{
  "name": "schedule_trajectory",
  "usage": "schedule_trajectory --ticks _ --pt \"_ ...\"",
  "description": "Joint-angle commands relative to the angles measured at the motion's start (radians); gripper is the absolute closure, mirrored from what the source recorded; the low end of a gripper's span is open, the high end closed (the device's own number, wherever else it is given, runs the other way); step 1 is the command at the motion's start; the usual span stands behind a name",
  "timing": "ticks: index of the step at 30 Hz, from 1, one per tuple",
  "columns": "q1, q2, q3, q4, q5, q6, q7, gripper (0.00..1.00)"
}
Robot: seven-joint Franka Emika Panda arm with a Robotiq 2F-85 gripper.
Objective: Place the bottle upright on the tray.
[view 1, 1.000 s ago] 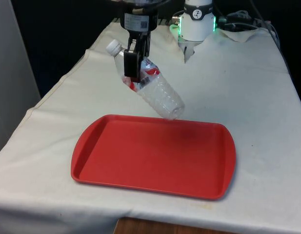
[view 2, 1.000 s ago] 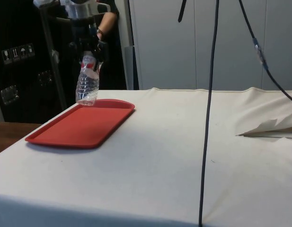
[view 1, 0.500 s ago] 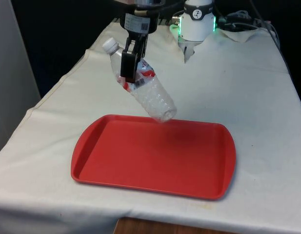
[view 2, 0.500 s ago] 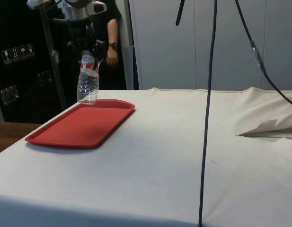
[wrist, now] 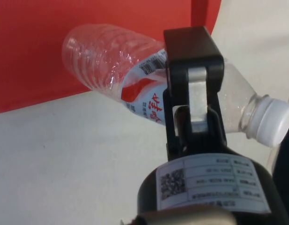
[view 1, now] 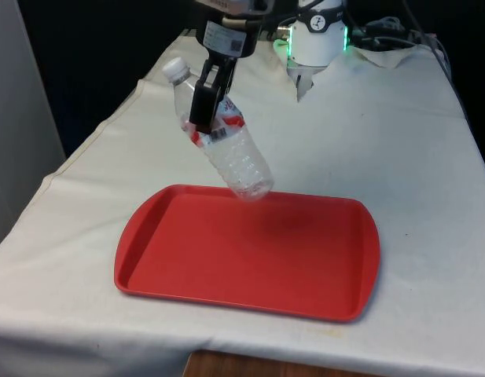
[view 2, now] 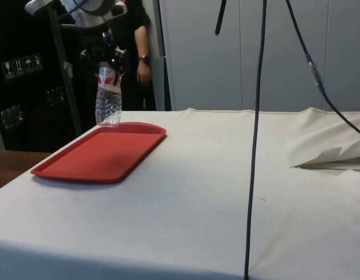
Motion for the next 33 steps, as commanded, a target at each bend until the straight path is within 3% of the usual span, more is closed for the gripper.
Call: schedule_trajectory --ticks 1,3,4,10,11,12,19,20,22,27,28,29,33 --pt "0.007 0.006 -0.006 0.005 -0.01 0.001 0.018 0.86" --pt "0.0 0.002 0.002 0.002 -0.015 0.0 0.012 0.86" --pt "0.006 0.008 -0.003 0.007 -0.024 0.001 0.029 0.86" --pt "0.007 0.021 0.004 0.014 -0.065 0.001 0.065 0.86" --pt "0.002 0.016 0.011 0.009 -0.065 0.0 0.055 0.86" --pt "0.008 0.025 0.007 0.018 -0.078 0.0 0.076 0.86" --pt "0.01 0.04 0.013 0.035 -0.138 -0.006 0.125 0.86" --pt "0.004 0.035 0.019 0.028 -0.133 -0.003 0.112 0.86" --pt "0.011 0.043 0.015 0.039 -0.155 -0.008 0.138 0.86" --pt "0.012 0.054 0.021 0.049 -0.203 -0.014 0.177 0.86" --pt "0.006 0.047 0.027 0.041 -0.201 -0.009 0.166 0.86" --pt "0.011 0.056 0.023 0.052 -0.211 -0.015 0.184 0.86" --pt "0.011 0.073 0.029 0.068 -0.246 -0.026 0.215 0.86"
